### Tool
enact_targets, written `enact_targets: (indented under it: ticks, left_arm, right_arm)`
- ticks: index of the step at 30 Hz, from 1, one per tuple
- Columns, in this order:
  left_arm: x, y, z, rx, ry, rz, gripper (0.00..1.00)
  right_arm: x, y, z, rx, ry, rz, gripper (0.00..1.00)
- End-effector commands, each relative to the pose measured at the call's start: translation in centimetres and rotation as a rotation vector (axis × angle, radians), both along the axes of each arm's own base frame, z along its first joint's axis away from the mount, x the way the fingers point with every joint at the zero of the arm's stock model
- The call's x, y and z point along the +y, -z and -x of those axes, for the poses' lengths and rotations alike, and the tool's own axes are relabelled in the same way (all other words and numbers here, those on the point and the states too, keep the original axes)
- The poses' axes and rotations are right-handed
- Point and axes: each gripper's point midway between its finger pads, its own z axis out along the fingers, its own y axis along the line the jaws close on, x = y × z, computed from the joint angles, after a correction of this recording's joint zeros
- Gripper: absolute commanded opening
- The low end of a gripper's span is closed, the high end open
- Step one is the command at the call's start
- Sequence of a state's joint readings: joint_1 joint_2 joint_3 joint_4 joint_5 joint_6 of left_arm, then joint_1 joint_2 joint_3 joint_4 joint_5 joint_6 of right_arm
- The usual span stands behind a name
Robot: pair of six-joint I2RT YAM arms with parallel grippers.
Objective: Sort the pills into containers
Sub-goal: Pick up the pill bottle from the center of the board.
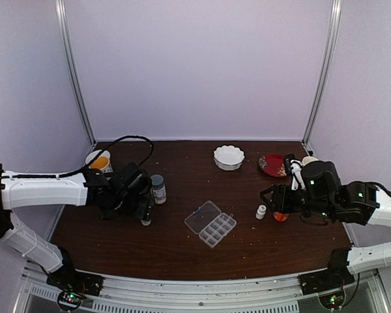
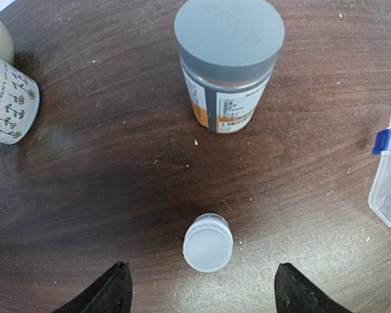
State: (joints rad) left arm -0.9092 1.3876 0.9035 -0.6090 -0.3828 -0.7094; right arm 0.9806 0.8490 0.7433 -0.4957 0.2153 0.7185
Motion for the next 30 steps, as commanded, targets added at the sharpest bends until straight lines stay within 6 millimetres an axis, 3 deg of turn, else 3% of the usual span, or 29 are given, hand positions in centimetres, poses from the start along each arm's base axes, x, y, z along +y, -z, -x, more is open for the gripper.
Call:
enact_targets:
  ticks: [1,8,21,27,30]
  left_arm:
    - [-0.2,1.3,-0.1,0.037,0.001,0.006,0.77]
    - [-0.5,2.1,-0.3,0.068,0.0,-0.006,0.68]
    - [-0.9,2.1,-1.6,0.082,-0.005,-0.022,0.66]
    - [-1.5,-1.5,-3.2,0.03,0.0,0.053,0.68]
    - [-1.3,-3.4,-4.3,0.008,-0.002,0.054,0.79]
  right_arm:
    - [-0.5,0.6,-0.1,0.011,0.031,0.013,0.62]
    - [0.1,0.6,-0.3,0.02,0.024,0.021,0.61]
    - [1.2,1.4,-0.4,0.04,0.004,0.004,0.61]
    - [1.6,0.9,-0.8,0.027,0.001,0.002,0.61]
    - [1.9,0.8,-0.9,0.027,-0.008,0.006,0.61]
